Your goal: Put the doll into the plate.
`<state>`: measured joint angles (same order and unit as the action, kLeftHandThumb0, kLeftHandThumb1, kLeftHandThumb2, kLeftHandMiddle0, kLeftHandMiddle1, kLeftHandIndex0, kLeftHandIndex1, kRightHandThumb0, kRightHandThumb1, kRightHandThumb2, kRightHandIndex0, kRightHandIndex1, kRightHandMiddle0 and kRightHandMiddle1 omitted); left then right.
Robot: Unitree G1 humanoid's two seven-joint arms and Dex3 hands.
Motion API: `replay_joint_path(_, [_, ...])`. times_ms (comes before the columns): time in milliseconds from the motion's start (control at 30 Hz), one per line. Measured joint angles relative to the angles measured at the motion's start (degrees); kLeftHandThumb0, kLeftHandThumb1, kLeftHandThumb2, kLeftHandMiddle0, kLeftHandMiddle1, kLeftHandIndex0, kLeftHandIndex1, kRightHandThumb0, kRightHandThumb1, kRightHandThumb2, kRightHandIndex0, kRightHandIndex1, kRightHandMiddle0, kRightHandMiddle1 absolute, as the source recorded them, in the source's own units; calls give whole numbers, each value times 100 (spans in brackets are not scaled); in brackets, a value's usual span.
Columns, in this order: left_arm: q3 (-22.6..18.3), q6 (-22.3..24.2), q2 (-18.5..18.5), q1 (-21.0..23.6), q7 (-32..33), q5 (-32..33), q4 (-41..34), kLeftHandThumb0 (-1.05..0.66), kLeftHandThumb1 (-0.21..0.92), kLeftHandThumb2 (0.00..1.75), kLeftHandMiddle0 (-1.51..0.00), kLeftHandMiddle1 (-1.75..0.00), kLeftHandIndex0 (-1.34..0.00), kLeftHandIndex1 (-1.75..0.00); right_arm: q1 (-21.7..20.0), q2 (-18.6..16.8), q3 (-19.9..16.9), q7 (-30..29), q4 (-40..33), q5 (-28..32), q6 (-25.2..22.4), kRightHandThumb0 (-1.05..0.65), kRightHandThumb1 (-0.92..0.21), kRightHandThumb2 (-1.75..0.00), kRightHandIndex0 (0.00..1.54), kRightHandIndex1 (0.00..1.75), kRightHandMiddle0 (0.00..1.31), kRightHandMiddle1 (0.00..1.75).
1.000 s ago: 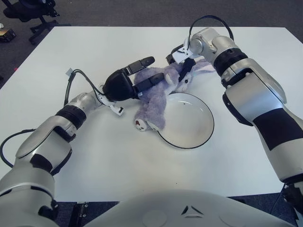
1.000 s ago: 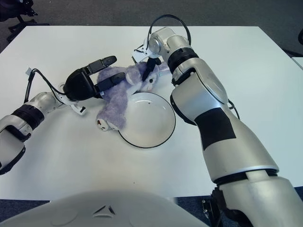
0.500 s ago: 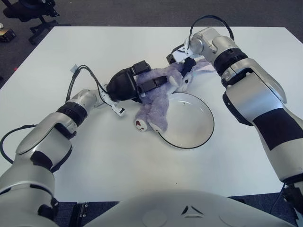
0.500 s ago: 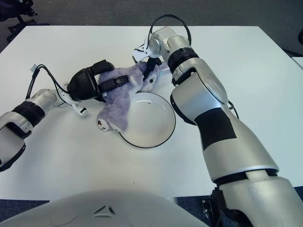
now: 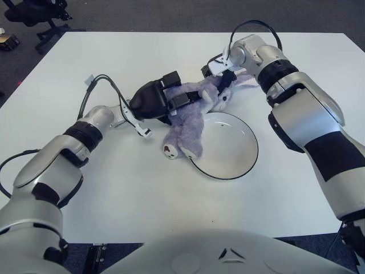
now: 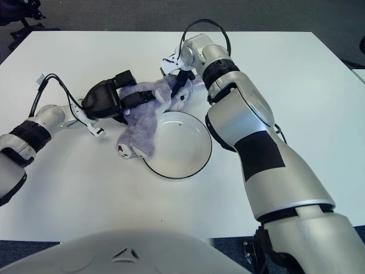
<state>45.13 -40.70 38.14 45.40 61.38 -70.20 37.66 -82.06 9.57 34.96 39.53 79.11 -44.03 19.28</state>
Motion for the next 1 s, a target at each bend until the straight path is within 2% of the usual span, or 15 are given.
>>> replay_joint_path(67, [-11, -1, 1, -6, -20, 0, -16, -42, 92, 10, -29, -169, -28, -79, 0, 1, -3, 2, 0, 4, -1, -35, -92, -43, 69, 175, 29, 167])
replay_joint_path(233, [-381, -342, 18, -249, -843, 841, -90, -37, 92, 8, -31, -170, -28, -81, 64, -17, -604, 421, 16, 543, -660, -35, -92, -39, 74, 175, 33, 162])
replay_joint_path(300, [-514, -387, 50, -364, -1091, 1060, -174, -36, 92, 8, -31, -170, -28, -82, 91, -9, -726, 516, 21, 647, -825, -36, -92, -38, 76, 175, 34, 161])
replay_joint_path(500, [-761, -441, 74, -548, -1533, 1249, -399, -35, 92, 7, -31, -170, -27, -83, 157, -12, -862, 602, 20, 726, -982, -36, -92, -37, 76, 175, 35, 160])
replay_joint_path(567, [-862, -461, 77, -603, -1596, 1258, -459, -33, 92, 5, -34, -172, -28, -100, 166, -21, -895, 471, 15, 735, -1009, -35, -92, -42, 67, 172, 30, 164])
replay_joint_path(600, [-905, -462, 84, -639, -1599, 1267, -488, -33, 92, 5, -34, -172, -28, -100, 180, -31, -915, 347, 10, 741, -1021, -35, -92, -42, 67, 172, 30, 164])
replay_joint_path(667, [-1019, -459, 90, -737, -1589, 1294, -543, -31, 92, 4, -35, -174, -28, -112, 237, -50, -991, -75, -9, 763, -1031, -35, -92, -46, 61, 158, 25, 169])
replay_joint_path(733, [-1107, -452, 87, -815, -1572, 1303, -560, -30, 92, 3, -36, -174, -27, -121, 280, -62, -1070, -393, -18, 808, -1045, -42, -92, -50, 58, 135, 25, 116])
replay_joint_path(800, [-1167, -447, 86, -857, -1567, 1304, -567, -29, 92, 3, -37, -174, -27, -124, 307, -76, -1134, -556, -20, 884, -1086, -45, -92, -51, 58, 126, 27, 95])
replay_joint_path(833, [-1194, -439, 84, -872, -1567, 1304, -569, -29, 92, 3, -37, -174, -26, -125, 315, -84, -1165, -625, -20, 914, -1107, -46, -92, -52, 57, 122, 28, 87])
replay_joint_path(967, [-1279, -424, 78, -895, -1567, 1302, -576, -29, 92, 2, -37, -175, -26, -127, 321, -102, -1217, -748, -21, 938, -1142, -47, -92, -52, 57, 118, 29, 77])
replay_joint_path(1000, [-1300, -422, 59, -903, -1559, 1309, -560, -22, 91, 3, -53, -175, -37, -144, 326, -105, -1246, -763, -22, 951, -1145, -51, -92, -58, 57, 97, 29, 72])
